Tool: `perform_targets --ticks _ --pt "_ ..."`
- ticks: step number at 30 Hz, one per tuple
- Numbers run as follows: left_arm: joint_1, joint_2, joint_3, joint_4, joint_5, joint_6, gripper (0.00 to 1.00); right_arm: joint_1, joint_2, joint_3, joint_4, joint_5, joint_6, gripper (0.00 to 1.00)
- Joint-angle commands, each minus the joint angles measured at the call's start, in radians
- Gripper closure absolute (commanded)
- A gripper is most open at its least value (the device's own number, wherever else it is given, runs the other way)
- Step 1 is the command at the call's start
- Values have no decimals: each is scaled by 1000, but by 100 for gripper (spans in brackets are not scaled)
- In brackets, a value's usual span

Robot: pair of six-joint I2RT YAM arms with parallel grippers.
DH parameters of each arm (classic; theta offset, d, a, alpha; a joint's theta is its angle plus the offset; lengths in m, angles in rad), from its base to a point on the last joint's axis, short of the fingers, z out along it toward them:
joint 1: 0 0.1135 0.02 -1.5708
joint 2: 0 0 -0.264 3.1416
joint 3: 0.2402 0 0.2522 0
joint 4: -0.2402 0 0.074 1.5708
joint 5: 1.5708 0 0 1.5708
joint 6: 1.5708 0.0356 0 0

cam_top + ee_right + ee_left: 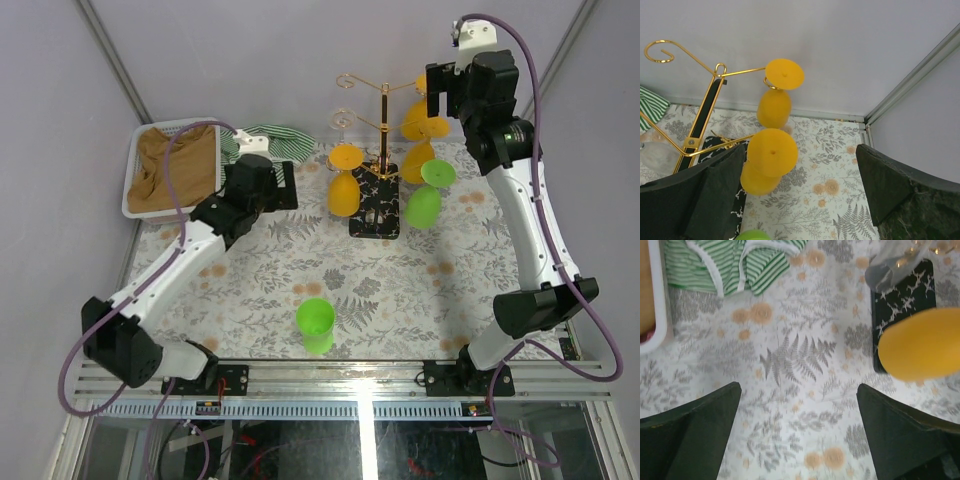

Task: Place the wine glass upside down on the wine glass rack
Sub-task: Pick up the wine glass at the center of the board.

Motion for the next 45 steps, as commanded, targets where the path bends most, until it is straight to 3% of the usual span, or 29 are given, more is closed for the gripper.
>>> perform_targets --ticks 1,10,16,22,32,40,45 --pt "-15 -83 53 -290 79 -90 0 -4 21 33 -36 4 19 0" --pt "-82 -75 101 -599 384 -117 0 -5 53 40 -22 18 14 0" --pt "-164 -43 108 -730 423 -58 0 -6 59 47 -18 34 10 0" --pt "-212 -92 -12 -716 529 19 1 -6 59 46 -7 34 8 0" --pt "-240 -123 -57 -697 530 19 4 -6 71 65 -19 26 4 0" --pt "-244 -116 74 -689 378 0 4 -6 59 47 -19 13 12 0" --pt "-243 -143 83 -670 381 14 4 -6 47 33 -12 23 6 0"
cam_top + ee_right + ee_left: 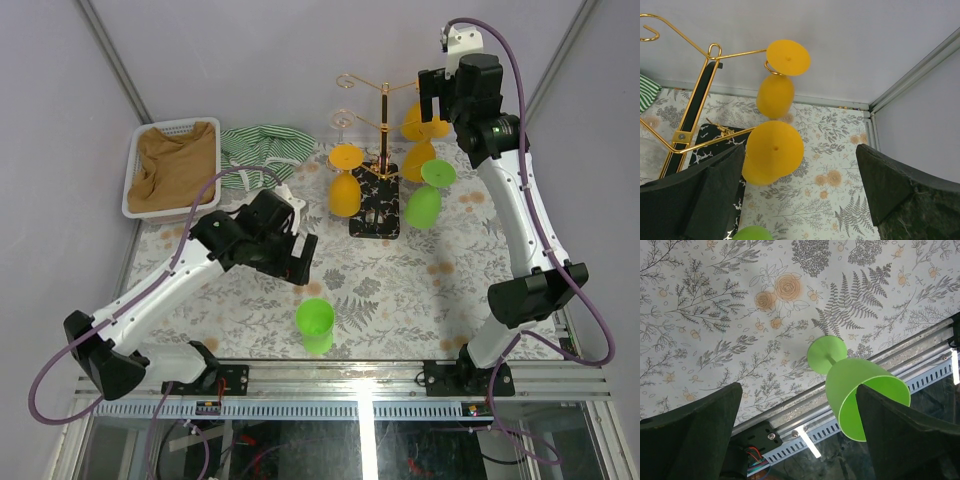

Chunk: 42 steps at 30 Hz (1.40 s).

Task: Place the wine glass upside down on the wine glass rack
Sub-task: Pick up the wine glass at the center of the board.

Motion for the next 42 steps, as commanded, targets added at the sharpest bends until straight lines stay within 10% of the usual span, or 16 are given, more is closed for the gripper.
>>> perform_targets --ticks 1,23,42 --pt "-5 -37 4 23 -4 26 4 -5 -24 13 30 19 -5 0" --pt "-58 -37 -130 21 132 120 16 -5 -14 20 25 26 -9 0" --pt "-86 32 -133 50 132 102 79 -6 -15 25 24 35 -19 0"
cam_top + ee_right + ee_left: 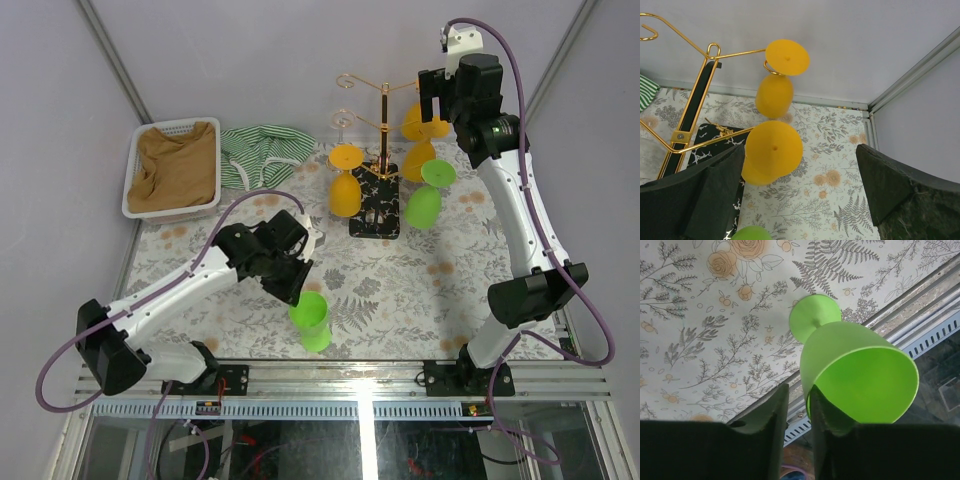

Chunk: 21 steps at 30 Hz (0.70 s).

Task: Place the wine glass upside down on the wine glass rack
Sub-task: Pick up the wine glass at the center of the board.

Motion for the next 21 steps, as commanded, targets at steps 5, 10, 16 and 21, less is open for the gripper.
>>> perform_targets --ticks 5,10,16,21 --pt "-10 18 -6 52 23 3 98 -5 -14 25 25 32 -16 0" --pt "-9 10 44 42 -32 -22 100 -6 -14 25 24 30 -16 0" --pt "-7 29 218 -58 -316 -105 100 -5 3 56 -8 3 0 0" --pt "-8 -9 379 -92 -445 -146 100 -6 12 78 -35 -22 10 0"
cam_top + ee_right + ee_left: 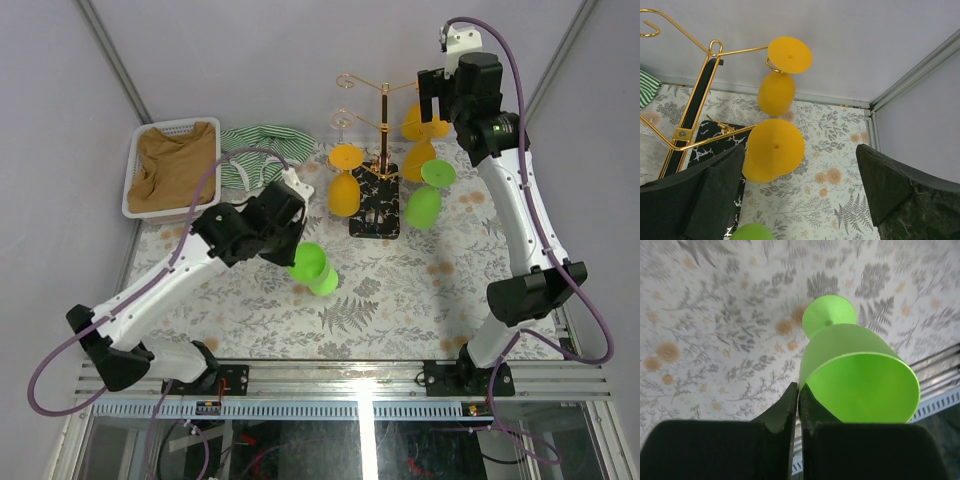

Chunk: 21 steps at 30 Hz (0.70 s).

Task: Place the wine glass upside down on the wine glass rack
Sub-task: Pick up the wine glass at the center of the board, then turn the wine glass upside down at the wine rack.

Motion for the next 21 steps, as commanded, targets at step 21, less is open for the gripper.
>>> perform_targets --ticks 21 --pt "-6 -308 92 735 -126 180 100 -67 4 123 -11 -353 262 1"
